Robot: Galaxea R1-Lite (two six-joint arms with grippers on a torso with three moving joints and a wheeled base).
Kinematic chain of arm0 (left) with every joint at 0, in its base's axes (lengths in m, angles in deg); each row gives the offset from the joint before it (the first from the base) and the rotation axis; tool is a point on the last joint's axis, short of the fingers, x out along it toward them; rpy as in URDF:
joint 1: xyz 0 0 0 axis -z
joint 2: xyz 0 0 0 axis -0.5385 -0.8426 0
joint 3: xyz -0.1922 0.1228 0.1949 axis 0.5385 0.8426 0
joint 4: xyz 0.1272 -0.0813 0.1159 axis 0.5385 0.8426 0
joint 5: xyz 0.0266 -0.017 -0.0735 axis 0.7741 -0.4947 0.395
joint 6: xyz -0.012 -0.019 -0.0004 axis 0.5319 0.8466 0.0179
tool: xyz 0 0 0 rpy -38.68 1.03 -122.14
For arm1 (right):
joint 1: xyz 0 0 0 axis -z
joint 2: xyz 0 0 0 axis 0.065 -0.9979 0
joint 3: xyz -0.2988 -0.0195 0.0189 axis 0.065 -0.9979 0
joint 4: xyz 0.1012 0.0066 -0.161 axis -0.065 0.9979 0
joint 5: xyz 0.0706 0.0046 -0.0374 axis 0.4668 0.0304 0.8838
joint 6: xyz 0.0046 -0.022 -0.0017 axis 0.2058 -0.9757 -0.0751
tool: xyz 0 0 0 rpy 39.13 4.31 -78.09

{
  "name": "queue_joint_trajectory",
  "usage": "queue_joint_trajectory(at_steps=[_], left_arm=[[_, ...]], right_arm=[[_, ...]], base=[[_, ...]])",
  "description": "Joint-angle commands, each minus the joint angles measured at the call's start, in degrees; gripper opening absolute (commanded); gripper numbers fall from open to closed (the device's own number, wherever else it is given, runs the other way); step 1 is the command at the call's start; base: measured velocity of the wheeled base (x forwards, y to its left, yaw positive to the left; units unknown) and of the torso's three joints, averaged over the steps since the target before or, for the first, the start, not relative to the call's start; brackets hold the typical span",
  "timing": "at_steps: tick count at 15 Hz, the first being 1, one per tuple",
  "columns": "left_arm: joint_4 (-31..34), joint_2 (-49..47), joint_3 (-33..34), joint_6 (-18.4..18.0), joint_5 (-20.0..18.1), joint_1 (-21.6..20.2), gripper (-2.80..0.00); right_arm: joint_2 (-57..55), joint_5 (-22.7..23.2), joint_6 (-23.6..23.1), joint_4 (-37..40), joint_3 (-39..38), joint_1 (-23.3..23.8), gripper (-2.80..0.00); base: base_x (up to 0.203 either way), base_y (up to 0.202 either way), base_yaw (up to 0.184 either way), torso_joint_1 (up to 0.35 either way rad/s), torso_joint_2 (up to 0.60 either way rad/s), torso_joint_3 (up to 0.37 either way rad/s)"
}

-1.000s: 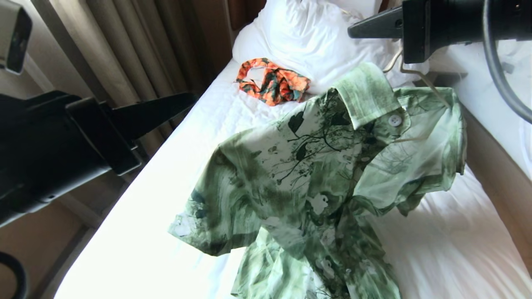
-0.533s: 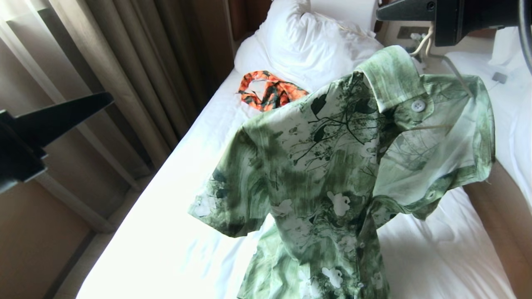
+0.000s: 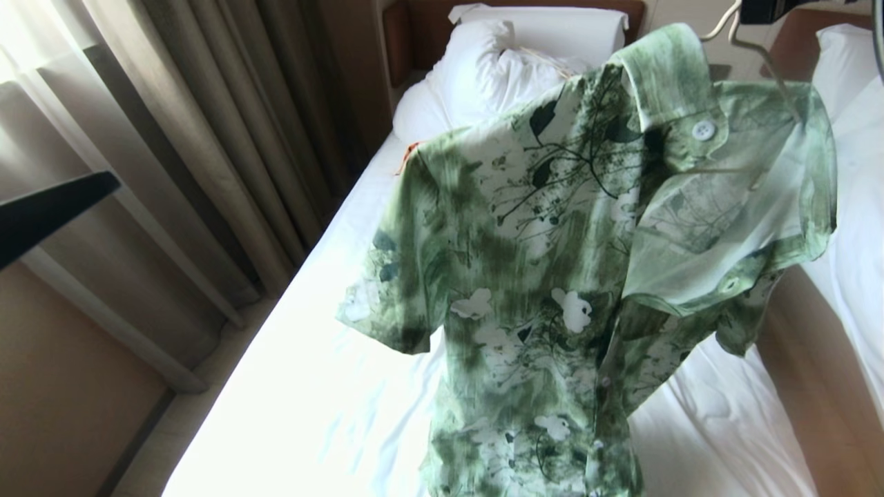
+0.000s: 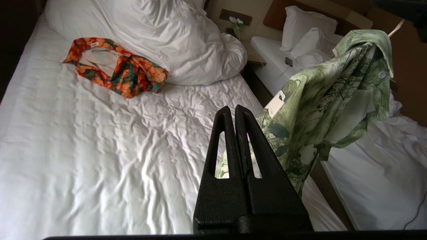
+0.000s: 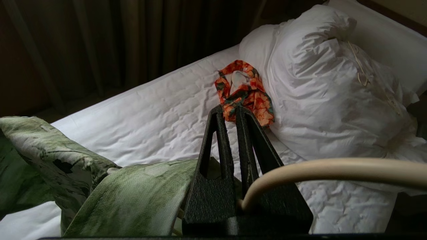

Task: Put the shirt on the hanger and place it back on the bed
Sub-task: Take the clothes hanger out of the clothes

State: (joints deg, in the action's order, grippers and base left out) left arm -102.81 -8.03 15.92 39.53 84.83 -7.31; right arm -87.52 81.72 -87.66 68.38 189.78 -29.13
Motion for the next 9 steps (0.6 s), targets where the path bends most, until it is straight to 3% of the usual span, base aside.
queue_joint_trajectory(at_steps=[1, 6, 9], left_arm=[[-0.1, 0.2, 0.2, 0.1, -0.2, 0.0, -2.8], [2.5, 0.5, -0.1, 0.0, -0.6, 0.0, -2.8], [7.4, -0.3, -2.7, -0.1, -1.0, 0.2, -2.8]], right_arm=[[-0.3, 0.0, -0.6, -0.3, 0.0, 0.2, -2.8], [0.1, 0.0, -1.5, -0.3, -0.1, 1.4, -2.8], [-0.1, 0.1, -1.6, -0.3, -0.1, 2.1, -2.8]], base=[[0.0, 0.0, 0.0, 0.221, -0.57, -0.332], [0.0, 0.0, 0.0, 0.159, -0.39, -0.234], [0.0, 0.0, 0.0, 0.021, -0.04, -0.026]])
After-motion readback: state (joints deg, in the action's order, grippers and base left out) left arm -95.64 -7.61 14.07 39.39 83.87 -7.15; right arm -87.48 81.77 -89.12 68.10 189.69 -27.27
